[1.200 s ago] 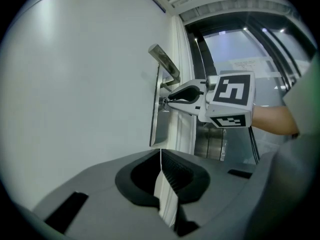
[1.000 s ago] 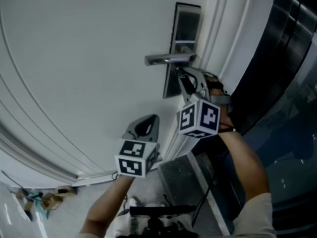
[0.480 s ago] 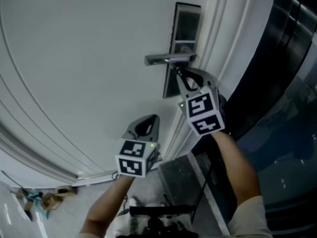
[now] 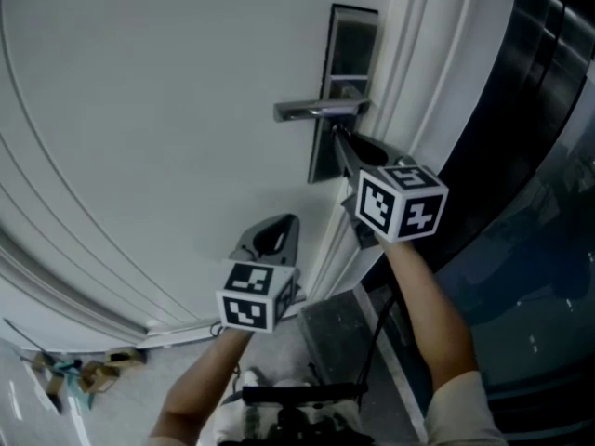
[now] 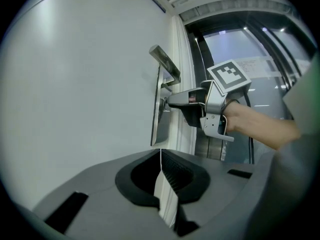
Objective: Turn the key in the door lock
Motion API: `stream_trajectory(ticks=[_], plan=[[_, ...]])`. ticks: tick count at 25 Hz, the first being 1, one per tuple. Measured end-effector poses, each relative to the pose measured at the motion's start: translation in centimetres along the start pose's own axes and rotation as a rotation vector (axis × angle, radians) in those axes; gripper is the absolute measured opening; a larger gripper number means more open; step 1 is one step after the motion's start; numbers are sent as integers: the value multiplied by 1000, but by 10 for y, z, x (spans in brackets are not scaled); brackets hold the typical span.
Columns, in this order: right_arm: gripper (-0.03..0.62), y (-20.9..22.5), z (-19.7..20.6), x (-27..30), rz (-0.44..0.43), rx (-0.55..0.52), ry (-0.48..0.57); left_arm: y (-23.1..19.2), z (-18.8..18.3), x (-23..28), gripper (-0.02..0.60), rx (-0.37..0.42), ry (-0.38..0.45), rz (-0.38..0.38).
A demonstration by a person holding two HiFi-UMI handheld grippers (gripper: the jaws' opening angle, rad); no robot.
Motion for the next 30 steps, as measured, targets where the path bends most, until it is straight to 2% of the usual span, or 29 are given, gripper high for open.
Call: stream_trajectory(ticks=[7, 12, 30], plan=[[29, 5, 3, -1, -29, 322, 71, 0, -1, -2, 20, -3, 3, 0], [38, 9, 8, 0, -87, 546, 121, -1, -1, -1, 20, -6, 2, -1], [52, 9, 23, 2, -175, 1208, 299, -3, 0, -6, 20, -5, 7, -9]])
Point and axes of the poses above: the fingertips, and each gripper's own axes: x forward along the fingers, y to its right, z out of its underside, the point moved 5 cm from there along -x, backward along the fingers, and after that the axes turned 15 degrees about -x, right-handed, at the moved point
